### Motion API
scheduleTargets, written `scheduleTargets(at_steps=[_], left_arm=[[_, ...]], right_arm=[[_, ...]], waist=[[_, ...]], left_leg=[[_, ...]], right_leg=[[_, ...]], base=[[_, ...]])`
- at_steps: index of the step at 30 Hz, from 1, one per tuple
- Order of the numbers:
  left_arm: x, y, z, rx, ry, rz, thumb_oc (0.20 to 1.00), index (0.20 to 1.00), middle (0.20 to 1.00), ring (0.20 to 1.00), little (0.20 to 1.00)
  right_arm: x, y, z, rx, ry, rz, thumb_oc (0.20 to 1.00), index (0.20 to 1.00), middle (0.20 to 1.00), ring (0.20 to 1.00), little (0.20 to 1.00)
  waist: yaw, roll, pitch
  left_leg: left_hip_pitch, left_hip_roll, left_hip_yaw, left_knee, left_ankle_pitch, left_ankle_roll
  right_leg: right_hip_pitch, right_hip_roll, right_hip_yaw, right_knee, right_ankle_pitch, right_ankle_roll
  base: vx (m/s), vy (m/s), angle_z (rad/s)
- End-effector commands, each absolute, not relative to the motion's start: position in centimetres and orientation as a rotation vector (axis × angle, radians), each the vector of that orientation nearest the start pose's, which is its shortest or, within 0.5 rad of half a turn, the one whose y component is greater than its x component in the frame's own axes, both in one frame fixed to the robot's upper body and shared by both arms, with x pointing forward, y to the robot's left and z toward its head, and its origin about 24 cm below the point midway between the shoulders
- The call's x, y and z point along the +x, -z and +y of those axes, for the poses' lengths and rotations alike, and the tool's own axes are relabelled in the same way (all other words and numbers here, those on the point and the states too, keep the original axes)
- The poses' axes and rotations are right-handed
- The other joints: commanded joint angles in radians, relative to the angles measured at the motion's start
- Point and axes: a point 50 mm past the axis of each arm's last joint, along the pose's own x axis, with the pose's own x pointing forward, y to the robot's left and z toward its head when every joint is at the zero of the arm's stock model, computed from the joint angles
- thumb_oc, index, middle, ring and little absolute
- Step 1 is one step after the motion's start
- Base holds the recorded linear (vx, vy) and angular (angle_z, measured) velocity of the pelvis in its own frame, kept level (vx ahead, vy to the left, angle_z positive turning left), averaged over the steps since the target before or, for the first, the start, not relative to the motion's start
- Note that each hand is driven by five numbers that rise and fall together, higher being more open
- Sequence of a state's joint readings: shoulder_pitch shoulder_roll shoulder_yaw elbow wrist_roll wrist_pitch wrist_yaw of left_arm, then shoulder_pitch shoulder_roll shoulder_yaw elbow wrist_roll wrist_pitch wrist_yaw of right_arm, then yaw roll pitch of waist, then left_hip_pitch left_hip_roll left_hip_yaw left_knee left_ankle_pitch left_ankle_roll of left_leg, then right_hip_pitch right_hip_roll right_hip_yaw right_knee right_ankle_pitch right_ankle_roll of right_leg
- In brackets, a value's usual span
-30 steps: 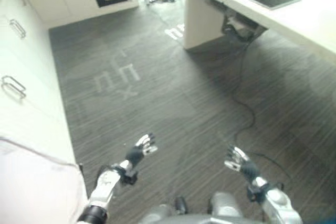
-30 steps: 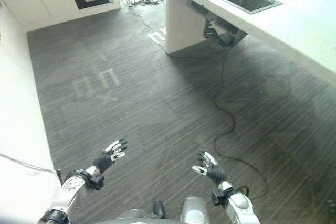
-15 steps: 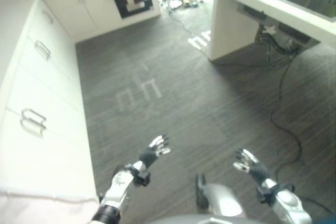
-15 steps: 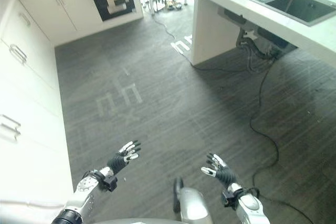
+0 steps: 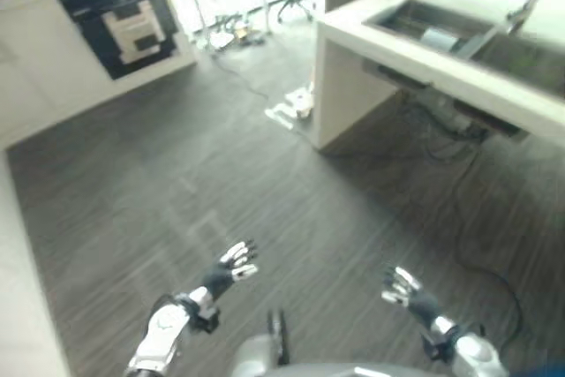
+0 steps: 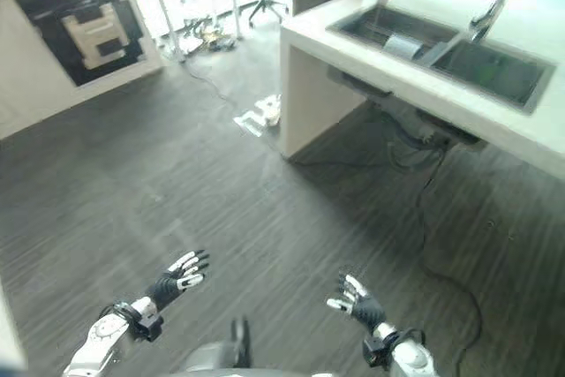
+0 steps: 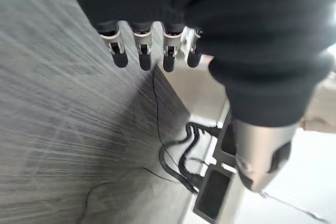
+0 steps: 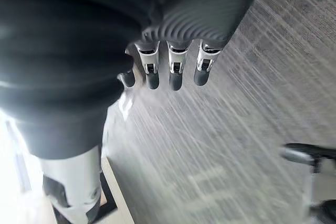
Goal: Place the dishes in the dishwasher.
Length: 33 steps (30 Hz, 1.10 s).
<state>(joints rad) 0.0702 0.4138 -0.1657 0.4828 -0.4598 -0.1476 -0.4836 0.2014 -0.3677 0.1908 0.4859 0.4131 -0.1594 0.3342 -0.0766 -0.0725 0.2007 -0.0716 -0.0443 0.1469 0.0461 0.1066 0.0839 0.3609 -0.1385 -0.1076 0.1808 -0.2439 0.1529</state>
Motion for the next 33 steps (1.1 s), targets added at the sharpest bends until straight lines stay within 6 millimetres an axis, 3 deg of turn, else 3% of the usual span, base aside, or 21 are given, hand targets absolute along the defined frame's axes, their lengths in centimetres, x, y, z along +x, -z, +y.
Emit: scheduleTargets(at_steps=[1,4,5,6,8,10,12,14,15,17,19,24,25,27,28,33], left_arm=[[21.3,3.5,19.5,-0.109,0.488,0.303,1.0,1.0,1.0,1.0,1.0],[21.8,3.3,19.5,-0.079,0.489,0.306,1.0,1.0,1.0,1.0,1.0],[22.0,3.3,19.5,-0.061,0.476,0.309,1.0,1.0,1.0,1.0,1.0],[22.0,3.4,19.6,-0.057,0.463,0.31,1.0,1.0,1.0,1.0,1.0],[21.9,3.5,19.8,-0.068,0.437,0.307,1.0,1.0,1.0,1.0,1.0],[21.8,3.3,19.9,-0.078,0.447,0.304,1.0,1.0,1.0,1.0,1.0],[21.8,3.2,20.1,-0.066,0.452,0.306,1.0,1.0,1.0,1.0,1.0],[21.7,3.2,20.1,-0.066,0.453,0.3,1.0,1.0,1.0,1.0,1.0],[21.6,3.3,20.1,-0.07,0.447,0.289,1.0,1.0,1.0,1.0,1.0],[21.5,3.2,20.1,-0.071,0.439,0.275,1.0,1.0,1.0,1.0,1.0],[21.4,3.3,20.2,-0.072,0.424,0.279,1.0,1.0,1.0,1.0,1.0],[21.5,3.6,19.8,-0.112,0.394,0.28,1.0,1.0,1.0,1.0,1.0],[21.4,3.8,19.6,-0.117,0.384,0.279,1.0,1.0,1.0,1.0,1.0],[21.6,3.7,19.3,-0.144,0.395,0.262,1.0,1.0,1.0,1.0,1.0],[21.6,3.6,19.2,-0.148,0.41,0.257,1.0,1.0,1.0,1.0,1.0],[21.3,3.8,19.6,-0.167,0.378,0.264,1.0,1.0,1.0,1.0,1.0]], right_arm=[[19.1,5.3,-21.5,0.035,-0.311,0.403,1.0,1.0,1.0,1.0,1.0],[18.8,5.6,-20.3,0.051,-0.326,0.408,1.0,1.0,1.0,1.0,1.0],[18.7,5.7,-19.4,0.051,-0.352,0.409,1.0,1.0,1.0,1.0,1.0],[18.5,5.8,-19.0,0.044,-0.37,0.415,1.0,1.0,1.0,1.0,1.0],[18.4,5.8,-18.7,0.04,-0.386,0.416,1.0,1.0,1.0,1.0,1.0],[18.7,5.6,-18.7,0.043,-0.365,0.403,1.0,1.0,1.0,1.0,1.0],[18.9,5.2,-19.1,0.049,-0.353,0.386,1.0,1.0,1.0,1.0,1.0],[19.0,5.1,-19.4,0.072,-0.346,0.381,1.0,1.0,1.0,1.0,1.0],[19.2,5.1,-19.4,0.072,-0.349,0.372,1.0,1.0,1.0,1.0,1.0],[19.2,5.0,-19.4,0.063,-0.353,0.365,1.0,1.0,1.0,1.0,1.0],[19.0,5.1,-19.4,0.083,-0.343,0.37,1.0,1.0,1.0,1.0,1.0],[19.4,4.9,-20.2,0.07,-0.288,0.352,1.0,1.0,1.0,1.0,1.0],[19.5,4.7,-20.7,0.055,-0.272,0.355,1.0,1.0,1.0,1.0,1.0],[19.7,4.5,-22.2,0.031,-0.234,0.355,1.0,1.0,1.0,1.0,1.0],[19.6,4.5,-22.8,0.028,-0.224,0.352,1.0,1.0,1.0,1.0,1.0],[19.6,4.9,-22.7,0.026,-0.214,0.379,1.0,1.0,1.0,1.0,1.0]], waist=[[0.006,0.082,-0.003],[-0.002,0.08,-0.012],[0.001,0.088,-0.008],[0.004,0.098,-0.002],[0.002,0.115,0.017],[-0.013,0.114,0.041],[-0.024,0.101,0.058],[-0.036,0.08,0.061],[-0.046,0.07,0.065],[-0.054,0.072,0.069],[-0.055,0.07,0.058],[-0.077,0.06,0.021],[-0.08,0.061,0.011],[-0.063,0.044,0.011],[-0.044,0.038,0.023],[-0.033,0.053,0.031]], left_leg=[[0.007,0.096,0.016,-0.043,-0.05,-0.097],[0.046,0.036,0.01,-0.047,-0.093,-0.038],[0.063,0.022,0.007,-0.034,-0.122,-0.012],[0.078,0.024,0.014,-0.029,-0.135,-0.006],[0.129,0.03,0.04,-0.048,-0.146,-0.006],[0.175,0.028,0.052,-0.073,-0.146,-0.016],[0.21,0.038,0.065,-0.091,-0.147,-0.041],[0.238,0.036,0.076,-0.108,-0.169,-0.059],[0.269,0.032,0.089,-0.126,-0.192,-0.066],[0.29,0.039,0.099,-0.133,-0.212,-0.069],[0.311,0.045,0.12,-0.127,-0.241,-0.069],[0.319,0.074,0.139,-0.008,-0.269,-0.09],[0.311,0.09,0.144,0.083,-0.244,-0.111],[0.175,0.152,0.137,0.406,-0.101,-0.168],[0.087,0.153,0.122,0.472,-0.104,-0.158],[0.085,0.151,0.149,0.25,-0.128,-0.129]], right_leg=[[-0.194,0.079,0.011,0.169,0.117,-0.016],[-0.263,0.081,0.029,0.385,0.246,0.045],[-0.329,0.074,0.005,0.542,0.29,0.058],[-0.376,0.067,-0.02,0.619,0.315,0.058],[-0.443,0.033,-0.075,0.675,0.299,0.042],[-0.485,0.036,-0.129,0.563,0.251,0.024],[-0.476,0.006,-0.17,0.303,0.232,0.002],[-0.486,-0.027,-0.192,0.072,0.292,0.017],[-0.521,-0.06,-0.205,-0.016,0.365,0.046],[-0.563,-0.079,-0.208,-0.026,0.396,0.063],[-0.523,-0.061,-0.229,-0.052,0.358,0.072],[-0.47,0.005,-0.219,-0.044,0.285,-0.013],[-0.448,0.028,-0.22,-0.042,0.254,-0.047],[-0.356,0.06,-0.221,-0.086,0.201,-0.113],[-0.318,0.063,-0.218,-0.096,0.184,-0.124],[-0.277,0.071,-0.19,-0.08,0.144,-0.112]], base=[[0.41,0.299,-0.11],[0.29,0.224,0.12],[0.24,0.225,0.07],[0.24,0.244,-0.1],[0.18,0.135,-0.58],[0.2,-0.024,-0.95],[0.2,-0.18,-0.44],[0.24,-0.254,-0.1],[0.25,-0.212,-0.3],[0.25,-0.232,-0.31],[0.33,-0.383,-0.23],[0.27,-0.335,-0.08],[0.25,-0.292,-0.42],[0.36,-0.448,-0.39],[0.37,-0.31,-0.34],[0.27,0.047,-0.63]])
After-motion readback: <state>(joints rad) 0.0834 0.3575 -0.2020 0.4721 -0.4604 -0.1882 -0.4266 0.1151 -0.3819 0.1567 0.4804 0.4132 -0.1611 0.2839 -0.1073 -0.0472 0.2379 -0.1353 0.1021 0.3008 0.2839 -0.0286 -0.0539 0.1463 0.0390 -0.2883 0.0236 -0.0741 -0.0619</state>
